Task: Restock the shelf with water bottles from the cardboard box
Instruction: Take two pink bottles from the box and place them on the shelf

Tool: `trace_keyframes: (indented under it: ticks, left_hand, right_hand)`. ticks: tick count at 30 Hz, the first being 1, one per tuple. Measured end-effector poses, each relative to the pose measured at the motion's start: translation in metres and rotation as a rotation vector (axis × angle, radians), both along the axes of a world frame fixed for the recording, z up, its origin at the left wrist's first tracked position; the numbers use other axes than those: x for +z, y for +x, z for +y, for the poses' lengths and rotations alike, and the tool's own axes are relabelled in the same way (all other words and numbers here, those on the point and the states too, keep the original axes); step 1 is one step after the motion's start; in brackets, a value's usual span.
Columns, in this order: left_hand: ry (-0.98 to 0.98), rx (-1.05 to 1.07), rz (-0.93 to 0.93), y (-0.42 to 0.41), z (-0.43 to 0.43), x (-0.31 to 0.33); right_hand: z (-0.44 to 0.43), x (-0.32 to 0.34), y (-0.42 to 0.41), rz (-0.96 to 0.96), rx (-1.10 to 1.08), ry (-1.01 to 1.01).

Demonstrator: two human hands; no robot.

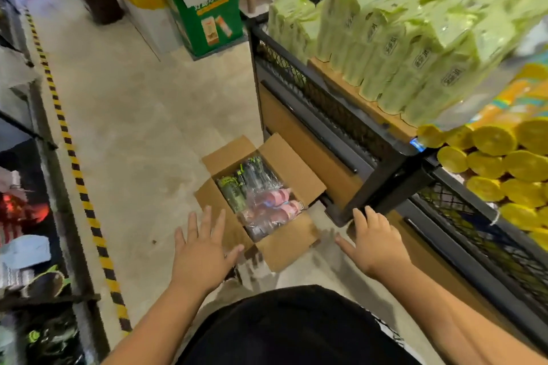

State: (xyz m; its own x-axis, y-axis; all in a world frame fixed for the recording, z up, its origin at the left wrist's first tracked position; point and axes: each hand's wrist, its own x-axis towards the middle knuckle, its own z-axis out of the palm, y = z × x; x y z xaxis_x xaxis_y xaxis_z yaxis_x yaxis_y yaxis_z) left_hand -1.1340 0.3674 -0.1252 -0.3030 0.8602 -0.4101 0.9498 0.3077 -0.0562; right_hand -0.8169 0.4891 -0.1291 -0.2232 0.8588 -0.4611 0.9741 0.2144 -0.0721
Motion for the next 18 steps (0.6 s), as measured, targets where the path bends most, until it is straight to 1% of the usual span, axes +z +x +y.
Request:
trace_keyframes:
  ticks: [4, 6, 12, 18]
  left_hand:
    - [0.046, -0.191, -0.007, -0.041, 0.08, -0.015]
    - [0.025, -0.263, -0.014, -0.066, 0.114, -0.018]
    - [-0.033, -0.503, -0.002, -0.127, 0.19, -0.009]
    - [-0.094, -0.614, -0.011, -0.143, 0.239, -0.033]
  right_hand:
    - [0.019, -0.003, -0.039, 0.028, -0.167, 0.019]
    - [0.024, -0.002, -0.064, 0.038, -0.261, 0.004]
    - [0.027, -0.005, -0.125, 0.009, -0.425, -0.086]
    - [0.034, -0.019, -0.153, -0.001, -0.526, -0.091]
